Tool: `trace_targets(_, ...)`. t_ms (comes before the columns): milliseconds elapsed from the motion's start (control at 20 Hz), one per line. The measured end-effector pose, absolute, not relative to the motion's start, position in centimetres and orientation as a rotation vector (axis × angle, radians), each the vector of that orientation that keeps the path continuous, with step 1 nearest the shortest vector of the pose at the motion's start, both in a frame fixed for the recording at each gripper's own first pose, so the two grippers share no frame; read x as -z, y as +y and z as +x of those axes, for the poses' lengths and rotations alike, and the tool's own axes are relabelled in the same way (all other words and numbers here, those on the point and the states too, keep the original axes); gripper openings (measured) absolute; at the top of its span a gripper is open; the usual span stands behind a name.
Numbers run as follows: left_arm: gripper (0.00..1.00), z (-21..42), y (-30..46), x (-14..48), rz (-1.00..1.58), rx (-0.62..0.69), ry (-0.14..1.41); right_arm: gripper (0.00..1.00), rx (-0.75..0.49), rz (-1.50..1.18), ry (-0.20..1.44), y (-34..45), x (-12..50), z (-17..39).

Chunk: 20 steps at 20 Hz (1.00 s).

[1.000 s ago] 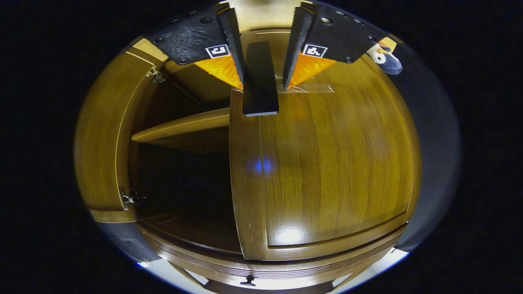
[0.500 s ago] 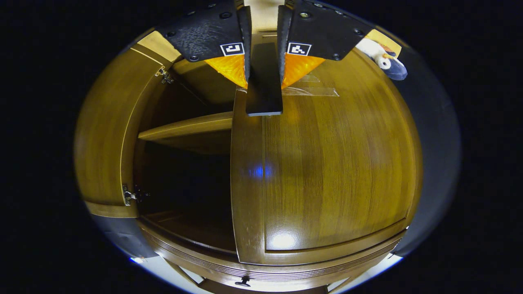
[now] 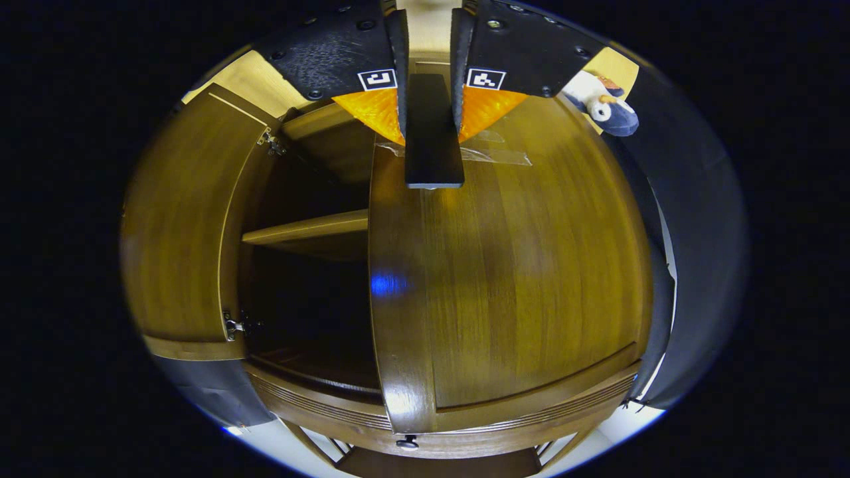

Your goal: Open the right door of the double-door shoe cabinet with the right hand, and open the left door with the left hand.

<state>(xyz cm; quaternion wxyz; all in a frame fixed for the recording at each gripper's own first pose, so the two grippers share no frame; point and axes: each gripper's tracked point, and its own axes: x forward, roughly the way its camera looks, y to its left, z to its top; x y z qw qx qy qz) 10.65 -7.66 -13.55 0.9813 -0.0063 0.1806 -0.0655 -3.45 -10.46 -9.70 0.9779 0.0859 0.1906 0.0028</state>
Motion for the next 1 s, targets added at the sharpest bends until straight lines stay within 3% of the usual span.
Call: trace_targets(1000,0.24,3.1,-2.9,13.0,-0.083,-0.02,0.346,0.6,-0.318,0.16,0.381,0.4,9.1,-0.2)
